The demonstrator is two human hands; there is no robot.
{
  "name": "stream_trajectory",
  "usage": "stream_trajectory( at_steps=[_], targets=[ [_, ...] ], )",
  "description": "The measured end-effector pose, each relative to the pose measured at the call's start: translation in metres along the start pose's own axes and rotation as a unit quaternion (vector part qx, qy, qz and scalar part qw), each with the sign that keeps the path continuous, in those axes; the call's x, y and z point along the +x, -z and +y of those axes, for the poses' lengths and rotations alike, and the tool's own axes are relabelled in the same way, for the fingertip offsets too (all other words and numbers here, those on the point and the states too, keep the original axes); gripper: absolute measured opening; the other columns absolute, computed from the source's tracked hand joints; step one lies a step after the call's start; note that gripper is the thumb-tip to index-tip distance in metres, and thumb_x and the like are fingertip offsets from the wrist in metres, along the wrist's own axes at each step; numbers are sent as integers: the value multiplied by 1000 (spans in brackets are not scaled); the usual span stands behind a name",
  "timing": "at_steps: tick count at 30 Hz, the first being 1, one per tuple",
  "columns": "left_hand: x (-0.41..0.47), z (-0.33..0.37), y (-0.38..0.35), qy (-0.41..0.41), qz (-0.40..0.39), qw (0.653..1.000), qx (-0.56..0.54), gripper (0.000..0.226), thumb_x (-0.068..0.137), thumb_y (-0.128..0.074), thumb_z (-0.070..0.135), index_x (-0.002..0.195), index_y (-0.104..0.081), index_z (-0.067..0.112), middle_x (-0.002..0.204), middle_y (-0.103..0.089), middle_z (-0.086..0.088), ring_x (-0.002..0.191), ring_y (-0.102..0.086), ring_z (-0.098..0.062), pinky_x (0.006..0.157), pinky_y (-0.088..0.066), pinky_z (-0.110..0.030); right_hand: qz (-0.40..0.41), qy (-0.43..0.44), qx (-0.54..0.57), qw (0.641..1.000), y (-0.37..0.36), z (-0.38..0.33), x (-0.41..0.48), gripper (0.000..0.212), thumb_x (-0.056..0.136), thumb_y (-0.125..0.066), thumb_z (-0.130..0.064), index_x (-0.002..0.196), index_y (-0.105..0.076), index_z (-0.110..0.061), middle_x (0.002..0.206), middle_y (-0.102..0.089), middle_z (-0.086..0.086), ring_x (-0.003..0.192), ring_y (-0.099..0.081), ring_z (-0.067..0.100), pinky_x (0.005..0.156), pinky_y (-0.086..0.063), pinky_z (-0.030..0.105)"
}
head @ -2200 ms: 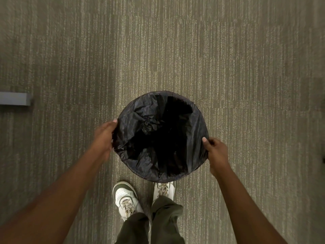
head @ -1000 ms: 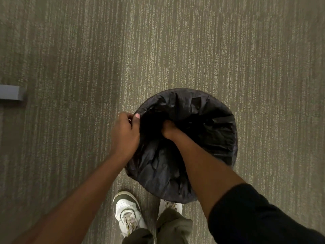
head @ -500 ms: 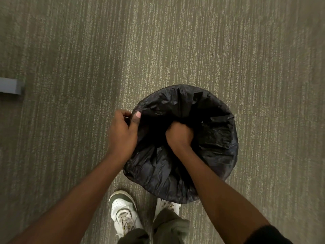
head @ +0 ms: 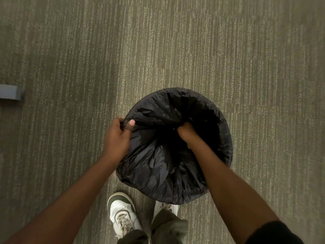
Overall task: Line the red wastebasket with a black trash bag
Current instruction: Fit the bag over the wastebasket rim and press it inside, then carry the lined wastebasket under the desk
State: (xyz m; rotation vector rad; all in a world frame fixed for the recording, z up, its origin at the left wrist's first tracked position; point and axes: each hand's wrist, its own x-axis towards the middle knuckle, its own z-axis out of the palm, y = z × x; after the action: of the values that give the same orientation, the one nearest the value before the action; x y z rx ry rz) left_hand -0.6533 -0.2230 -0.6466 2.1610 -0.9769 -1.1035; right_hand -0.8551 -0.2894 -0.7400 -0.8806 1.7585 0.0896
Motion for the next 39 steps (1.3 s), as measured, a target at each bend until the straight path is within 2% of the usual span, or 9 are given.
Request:
stream_trajectory(
  at_steps=[5, 9, 17, 19, 22, 25, 28, 32, 39],
  targets=[
    [-8, -7, 10, 10, 56, 998, -4, 60, 83, -49, 65, 114, -51, 14, 109, -60, -8, 96, -59, -22, 80, -47, -38, 61, 63, -92, 992, -17, -14, -97, 37, 86, -47, -31, 95, -65, 1, 104, -68, 26, 99, -63, 41, 80, -50, 38],
    [-21, -6, 10, 69, 76, 995, -17, 32, 96, -45, 44, 99, -53, 12, 96, -59, -6, 88, -54, -22, 74, -36, -33, 7, 146, -107, 983, -60, 8, -136, 44, 93, -39, -40, 102, -60, -2, 102, -67, 26, 98, -61, 43, 82, -50, 44],
    [-22, 0, 2, 112, 61, 988, -84, 34, 97, -46, 38, 78, -51, 10, 73, -54, -3, 73, -51, -21, 68, -40, -39, -176, 124, -114, 970, -48, 9, -143, 53, 95, -39, -49, 102, -59, -1, 114, -64, 26, 109, -59, 37, 89, -45, 36],
    [-23, 5, 4, 105, 62, 991, -63, 30, 97, -46, 39, 82, -51, 13, 74, -53, 3, 70, -51, -16, 64, -35, -33, -107, 160, -123, 974, -20, -5, -146, 42, 93, -46, -43, 93, -63, -5, 102, -69, 20, 98, -64, 32, 79, -47, 31],
    [-27, 12, 9, 101, 82, 991, -6, 31, 95, -46, 42, 96, -53, 11, 81, -56, 4, 70, -50, -9, 64, -31, -31, 159, 227, -132, 952, 36, -23, -152, 24, 88, -53, -25, 94, -71, -9, 89, -74, 13, 83, -67, 29, 73, -51, 30],
    [-34, 9, 15, 94, 115, 988, 32, 40, 93, -48, 43, 105, -55, 5, 93, -61, -7, 85, -56, -24, 72, -37, -34, 340, 188, -192, 901, 96, -22, -148, 36, 82, -58, -19, 116, -59, -6, 109, -65, 17, 96, -59, 32, 83, -49, 38],
    [-50, 6, 18, 89, 138, 979, 123, 47, 90, -46, 46, 114, -51, 6, 107, -64, -18, 99, -59, -37, 81, -48, -46, 205, 67, -225, 950, 136, -5, -132, 76, 81, -68, -32, 139, -28, -5, 136, -44, 28, 114, -52, 46, 93, -47, 53],
    [-70, 9, 10, 117, 87, 973, 178, 50, 90, -53, 39, 122, -42, 2, 115, -60, -23, 95, -61, -40, 70, -46, -41, 9, 24, -71, 997, 143, 5, -125, 58, 85, -65, -21, 134, -37, -11, 118, -60, 19, 98, -63, 34, 78, -58, 52],
    [-63, 10, 14, 165, 26, 982, 89, 27, 85, -53, 11, 109, -42, 3, 108, -60, -25, 93, -60, -43, 68, -41, -38, 66, 83, -175, 979, 117, -4, -125, 40, 83, -60, -9, 120, -48, -2, 120, -59, 22, 110, -57, 40, 92, -48, 57]
  ],
)
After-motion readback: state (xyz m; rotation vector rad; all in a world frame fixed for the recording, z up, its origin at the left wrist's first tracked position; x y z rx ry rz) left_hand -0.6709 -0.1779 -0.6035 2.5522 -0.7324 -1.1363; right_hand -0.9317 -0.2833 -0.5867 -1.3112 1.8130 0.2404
